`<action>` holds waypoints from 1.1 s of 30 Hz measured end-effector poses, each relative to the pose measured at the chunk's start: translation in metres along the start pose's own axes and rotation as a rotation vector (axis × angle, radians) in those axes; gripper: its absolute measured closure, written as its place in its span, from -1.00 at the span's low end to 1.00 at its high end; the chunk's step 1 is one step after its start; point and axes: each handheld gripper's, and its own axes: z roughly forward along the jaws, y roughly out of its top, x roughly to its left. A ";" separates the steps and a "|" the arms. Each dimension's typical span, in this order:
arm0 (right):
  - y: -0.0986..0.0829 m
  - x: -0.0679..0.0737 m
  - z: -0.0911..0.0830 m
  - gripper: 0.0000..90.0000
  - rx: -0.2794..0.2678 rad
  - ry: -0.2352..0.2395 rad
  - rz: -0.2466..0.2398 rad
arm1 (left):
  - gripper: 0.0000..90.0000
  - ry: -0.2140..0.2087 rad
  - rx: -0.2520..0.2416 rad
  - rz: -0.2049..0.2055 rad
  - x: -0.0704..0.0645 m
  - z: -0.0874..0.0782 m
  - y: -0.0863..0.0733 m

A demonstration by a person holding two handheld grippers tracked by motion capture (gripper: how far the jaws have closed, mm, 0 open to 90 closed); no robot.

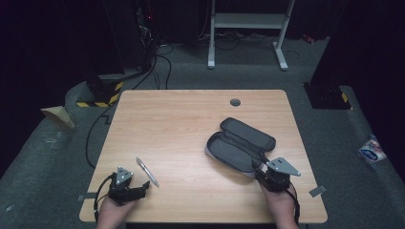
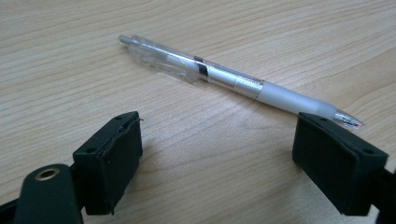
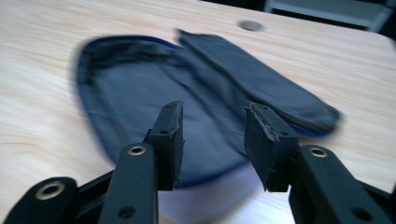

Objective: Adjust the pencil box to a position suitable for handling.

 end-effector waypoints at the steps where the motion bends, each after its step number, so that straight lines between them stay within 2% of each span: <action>1: -0.002 -0.005 0.000 0.23 0.007 -0.020 0.012 | -0.64 0.000 0.000 0.001 0.000 0.000 0.000; 5: -0.009 -0.019 0.003 0.15 0.030 -0.038 0.103 | -0.64 0.000 0.000 0.002 0.000 0.000 0.000; 9: -0.011 -0.020 0.009 0.02 0.028 -0.059 0.138 | -0.64 0.001 0.000 0.000 0.000 0.000 0.000; 14: -0.012 -0.019 0.024 -0.02 0.087 -0.072 0.131 | -0.64 0.002 -0.001 0.000 0.000 0.000 0.000; 16: -0.014 -0.020 0.026 0.02 0.102 -0.063 0.136 | -0.64 0.002 -0.001 0.001 0.000 0.000 0.000; 23: -0.018 -0.029 0.021 0.33 0.113 -0.052 0.155 | -0.64 0.002 -0.001 0.001 0.000 0.000 0.000; 33: -0.020 -0.021 0.026 0.57 0.121 -0.021 0.123 | -0.64 0.001 -0.001 0.000 0.000 0.000 0.000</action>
